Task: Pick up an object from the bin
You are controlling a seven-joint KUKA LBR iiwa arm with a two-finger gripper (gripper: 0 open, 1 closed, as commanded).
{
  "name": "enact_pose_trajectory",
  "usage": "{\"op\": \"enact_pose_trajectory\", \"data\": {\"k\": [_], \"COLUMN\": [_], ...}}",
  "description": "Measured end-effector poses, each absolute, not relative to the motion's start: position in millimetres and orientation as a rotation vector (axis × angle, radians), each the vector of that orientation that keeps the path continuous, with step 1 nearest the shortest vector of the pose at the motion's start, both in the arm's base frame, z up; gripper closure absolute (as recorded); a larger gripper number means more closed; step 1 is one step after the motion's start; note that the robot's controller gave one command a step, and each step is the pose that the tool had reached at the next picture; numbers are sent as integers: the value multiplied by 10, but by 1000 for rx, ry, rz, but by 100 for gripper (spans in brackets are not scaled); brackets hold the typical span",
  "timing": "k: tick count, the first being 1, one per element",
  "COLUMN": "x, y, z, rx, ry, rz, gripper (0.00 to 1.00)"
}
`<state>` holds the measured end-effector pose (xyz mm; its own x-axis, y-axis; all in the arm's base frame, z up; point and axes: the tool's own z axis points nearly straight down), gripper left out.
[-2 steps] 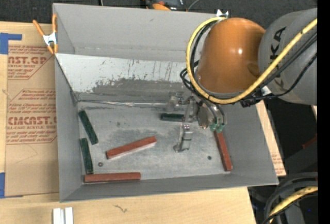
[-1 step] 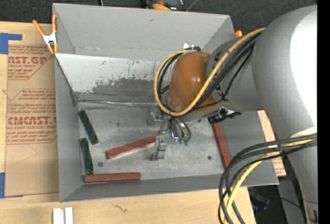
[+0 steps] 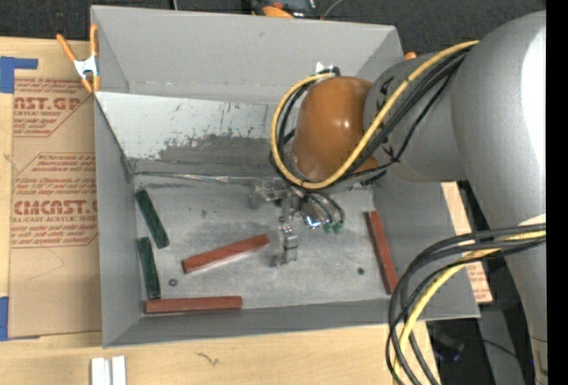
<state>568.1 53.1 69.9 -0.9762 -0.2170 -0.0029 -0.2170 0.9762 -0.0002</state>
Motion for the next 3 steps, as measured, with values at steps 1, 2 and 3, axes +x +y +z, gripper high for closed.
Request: {"op": "enact_pose_trajectory", "data": {"k": [1,2,3], "x": [5677,5677,5633], "y": [534,535,1158], "z": [699,698,700], "rx": [-341,-341,-523], "ry": [3121,3121,3095], "rz": [2,2,5], "gripper": [100,0,0]}}
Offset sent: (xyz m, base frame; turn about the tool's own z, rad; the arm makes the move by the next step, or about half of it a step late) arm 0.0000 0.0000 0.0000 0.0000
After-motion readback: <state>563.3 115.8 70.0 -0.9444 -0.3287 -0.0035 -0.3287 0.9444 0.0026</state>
